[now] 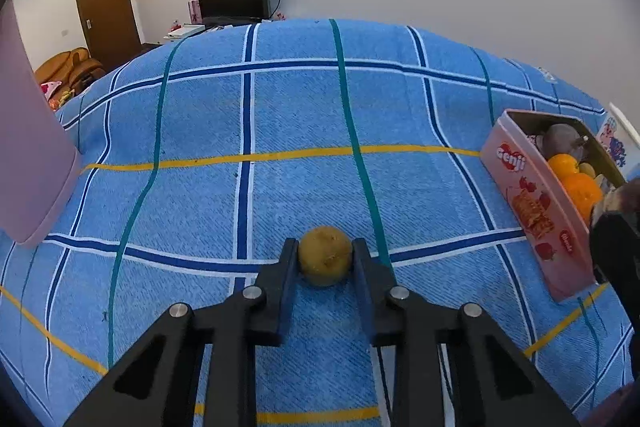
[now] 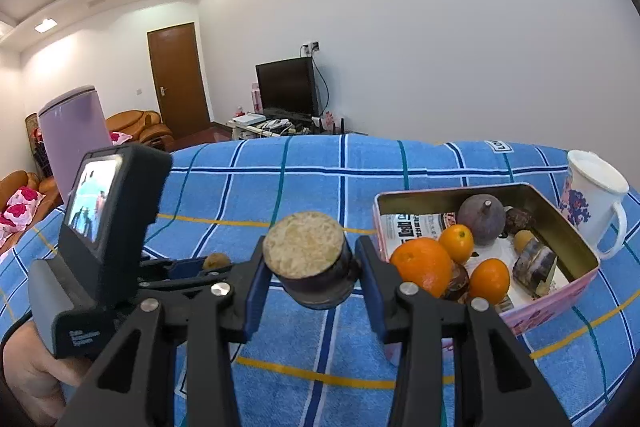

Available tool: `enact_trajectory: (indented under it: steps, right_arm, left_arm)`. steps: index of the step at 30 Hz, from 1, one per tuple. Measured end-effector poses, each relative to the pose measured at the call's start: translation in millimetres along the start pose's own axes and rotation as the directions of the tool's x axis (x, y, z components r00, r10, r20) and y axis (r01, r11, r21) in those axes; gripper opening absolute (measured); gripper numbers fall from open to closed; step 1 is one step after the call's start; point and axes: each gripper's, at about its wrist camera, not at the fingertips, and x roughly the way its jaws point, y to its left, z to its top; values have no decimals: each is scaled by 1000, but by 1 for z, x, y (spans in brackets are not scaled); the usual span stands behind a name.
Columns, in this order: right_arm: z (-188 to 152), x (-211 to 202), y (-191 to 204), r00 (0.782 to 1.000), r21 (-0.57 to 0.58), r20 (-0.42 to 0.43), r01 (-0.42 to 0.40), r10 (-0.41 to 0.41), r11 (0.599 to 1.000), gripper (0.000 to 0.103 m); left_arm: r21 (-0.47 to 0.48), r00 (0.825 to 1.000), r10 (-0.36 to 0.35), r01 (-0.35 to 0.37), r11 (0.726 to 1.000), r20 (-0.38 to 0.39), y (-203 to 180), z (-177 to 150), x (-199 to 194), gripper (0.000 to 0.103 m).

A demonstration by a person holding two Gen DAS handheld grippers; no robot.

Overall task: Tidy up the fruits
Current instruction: 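Grasp the small brown fruit with the left gripper while the right gripper holds the striped cake, then lift the brown fruit and striped cake and carry both toward the pink tin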

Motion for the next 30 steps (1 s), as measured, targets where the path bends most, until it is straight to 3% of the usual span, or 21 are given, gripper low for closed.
enact_trajectory:
  steps: [5,9,12,17,30]
  right_arm:
    - [-1,-5,0,999,-1,40,5,-5,1000,45]
    - [-1,-14,9,994,-42,107,24,-20,999,45]
    - [-1,-18,17,991,-81,135,31,-20,996,45]
    - [-2,-20,23,988,-112,151,31,-14,993,45]
    - [-1,-18,18,992,-80,125,18,-8,997,45]
  left_arm:
    - [-65,985,31,-20,998,168,10,-8,-35,28]
    - [-36,942,170,-166,985,291,12,-11,-58,28]
    - [-42,916,216,-215,976,339,21,-11,-69,28]
    - [-45,920,222,-220,975,324,23,-14,-70,28]
    - [-67,908,242,-233,970,342,20,-20,-75,28]
